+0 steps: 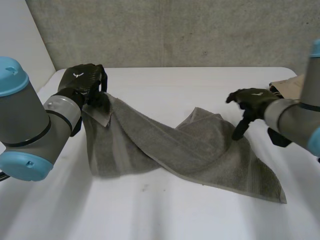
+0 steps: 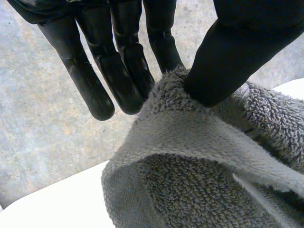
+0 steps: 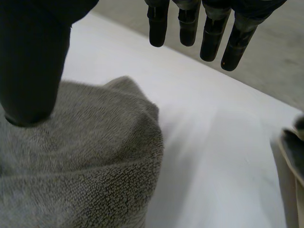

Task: Fold the laundry.

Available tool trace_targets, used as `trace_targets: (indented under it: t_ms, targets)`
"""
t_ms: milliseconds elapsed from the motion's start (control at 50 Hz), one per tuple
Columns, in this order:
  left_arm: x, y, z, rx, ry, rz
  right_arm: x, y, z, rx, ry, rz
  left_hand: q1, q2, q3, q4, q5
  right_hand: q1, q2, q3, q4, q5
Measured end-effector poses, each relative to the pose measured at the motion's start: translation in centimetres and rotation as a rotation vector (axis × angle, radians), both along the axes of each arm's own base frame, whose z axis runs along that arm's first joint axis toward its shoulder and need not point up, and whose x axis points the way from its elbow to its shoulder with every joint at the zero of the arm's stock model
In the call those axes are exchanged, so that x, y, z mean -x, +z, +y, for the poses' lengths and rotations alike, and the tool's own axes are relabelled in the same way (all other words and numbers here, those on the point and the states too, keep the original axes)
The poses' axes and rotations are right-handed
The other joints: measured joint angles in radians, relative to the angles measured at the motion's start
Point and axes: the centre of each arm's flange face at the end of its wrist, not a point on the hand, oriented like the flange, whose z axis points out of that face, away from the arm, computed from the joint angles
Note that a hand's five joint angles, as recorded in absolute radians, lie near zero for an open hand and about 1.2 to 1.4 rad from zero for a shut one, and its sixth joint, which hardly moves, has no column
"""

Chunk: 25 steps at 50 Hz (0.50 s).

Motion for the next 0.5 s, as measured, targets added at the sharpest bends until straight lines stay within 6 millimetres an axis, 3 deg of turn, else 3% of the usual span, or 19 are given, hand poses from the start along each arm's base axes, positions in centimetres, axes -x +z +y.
trace_targets:
  t_ms: [140, 260, 420, 500]
  targets:
    - [0.0, 0.1, 0.0, 0.003, 0.000, 0.000, 2.7, -1.6, 1.9, -0.071, -0.073, -0.060, 0.000, 0.000, 0.000, 0.000, 0.000, 0.004, 0.006, 0.009, 0.003, 0.004]
    - [0.1, -0.7, -0.1, -0.015, -0.002, -0.007, 4.0, -3.8, 5.7, -0.014, 0.031, 0.138, 0.000, 0.000, 0.000, 0.000, 0.000, 0.208, 0.255, 0.260, 0.243, 0.217]
    - [0.2, -1.5, -0.3, -0.032, -0.003, -0.014, 4.6, -5.9, 9.1, 0.014, 0.130, 0.315, 0.000, 0.000, 0.000, 0.000, 0.000, 0.209, 0.258, 0.263, 0.246, 0.219]
    - [0.2, -1.6, -0.4, -0.034, -0.003, -0.015, 4.7, -6.7, 9.9, -0.005, 0.147, 0.332, 0.000, 0.000, 0.000, 0.000, 0.000, 0.204, 0.244, 0.244, 0.225, 0.192]
